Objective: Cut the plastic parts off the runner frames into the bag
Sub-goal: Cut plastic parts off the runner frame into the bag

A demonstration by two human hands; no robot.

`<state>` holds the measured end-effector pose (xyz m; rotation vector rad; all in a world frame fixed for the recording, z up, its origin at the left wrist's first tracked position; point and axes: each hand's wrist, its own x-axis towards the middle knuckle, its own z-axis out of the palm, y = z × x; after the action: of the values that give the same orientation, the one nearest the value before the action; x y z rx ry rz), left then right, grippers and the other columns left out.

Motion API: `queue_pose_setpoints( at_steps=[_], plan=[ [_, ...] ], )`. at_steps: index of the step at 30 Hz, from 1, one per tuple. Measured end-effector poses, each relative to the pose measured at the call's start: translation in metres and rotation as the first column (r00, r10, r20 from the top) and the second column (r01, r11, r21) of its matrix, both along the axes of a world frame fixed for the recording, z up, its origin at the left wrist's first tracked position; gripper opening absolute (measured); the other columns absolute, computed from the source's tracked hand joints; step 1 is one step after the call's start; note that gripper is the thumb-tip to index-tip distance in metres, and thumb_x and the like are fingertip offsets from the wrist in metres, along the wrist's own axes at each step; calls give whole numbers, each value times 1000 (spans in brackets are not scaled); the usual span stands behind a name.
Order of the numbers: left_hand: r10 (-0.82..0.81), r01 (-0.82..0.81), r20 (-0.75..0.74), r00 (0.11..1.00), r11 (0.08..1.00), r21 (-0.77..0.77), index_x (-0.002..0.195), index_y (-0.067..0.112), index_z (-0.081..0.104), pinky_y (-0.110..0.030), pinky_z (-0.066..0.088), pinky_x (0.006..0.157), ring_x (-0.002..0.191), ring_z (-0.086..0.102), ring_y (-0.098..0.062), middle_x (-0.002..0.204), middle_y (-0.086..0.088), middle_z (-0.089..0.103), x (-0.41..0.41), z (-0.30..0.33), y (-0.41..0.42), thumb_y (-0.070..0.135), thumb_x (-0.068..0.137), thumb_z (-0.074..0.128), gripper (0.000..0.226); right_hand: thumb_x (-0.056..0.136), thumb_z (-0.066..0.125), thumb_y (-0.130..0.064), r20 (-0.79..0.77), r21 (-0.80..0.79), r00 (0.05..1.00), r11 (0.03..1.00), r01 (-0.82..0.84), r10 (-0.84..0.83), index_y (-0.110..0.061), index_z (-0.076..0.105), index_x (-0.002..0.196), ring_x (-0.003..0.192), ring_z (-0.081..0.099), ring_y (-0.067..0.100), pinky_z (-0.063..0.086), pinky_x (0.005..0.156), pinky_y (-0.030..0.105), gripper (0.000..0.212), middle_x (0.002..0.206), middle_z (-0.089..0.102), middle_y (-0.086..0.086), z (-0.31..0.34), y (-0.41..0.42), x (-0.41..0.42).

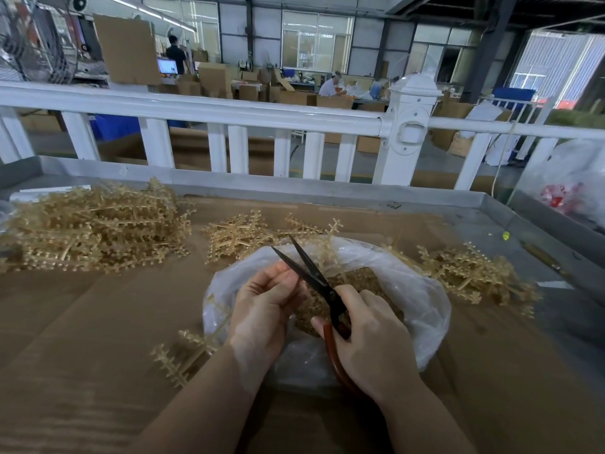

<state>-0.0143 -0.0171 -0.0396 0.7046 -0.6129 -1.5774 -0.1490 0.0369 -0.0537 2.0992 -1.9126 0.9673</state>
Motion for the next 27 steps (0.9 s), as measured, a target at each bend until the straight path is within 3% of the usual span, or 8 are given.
queue_pose_setpoints(
  at_steps=[7, 13, 21, 27],
  plan=[
    [-21, 21, 3, 1000, 999, 33, 76, 5, 59, -22, 55, 52, 54, 65, -13, 64, -7, 66, 0, 3, -1, -11, 89, 46, 25, 83, 50, -57, -28, 61, 999, 998, -15, 17, -23, 56, 116, 93, 54, 19, 50, 73, 31, 47, 95, 58, -3, 0, 0, 0],
    [-92, 92, 35, 995, 996, 18, 81, 1, 60, -24, 55, 52, 58, 68, -15, 65, -8, 68, 1, 3, 0, -12, 89, 43, 23, 82, 46, -58, -23, 33, 1000, 999, -9, 10, -23, 57, 110, 88, 56, 20, 50, 69, 32, 46, 90, 58, -3, 0, -1, 1],
    [-181, 182, 37, 983, 983, -5, 81, 0, 64, -21, 53, 51, 57, 67, -14, 68, -10, 70, 2, 1, -2, -5, 67, 55, 16, 84, 46, -56, -9, -8, 1000, 1000, -23, 22, -20, 58, 105, 82, 59, 19, 50, 68, 31, 43, 85, 59, -2, 3, -2, 3],
    [-202, 203, 66, 977, 979, -8, 77, 2, 64, -21, 54, 53, 56, 66, -13, 66, -9, 68, 3, 0, -3, -3, 65, 57, 14, 88, 51, -52, -22, 4, 999, 999, -46, 46, -17, 59, 106, 79, 60, 19, 52, 67, 33, 40, 83, 61, 0, 5, -4, 3]
  ],
)
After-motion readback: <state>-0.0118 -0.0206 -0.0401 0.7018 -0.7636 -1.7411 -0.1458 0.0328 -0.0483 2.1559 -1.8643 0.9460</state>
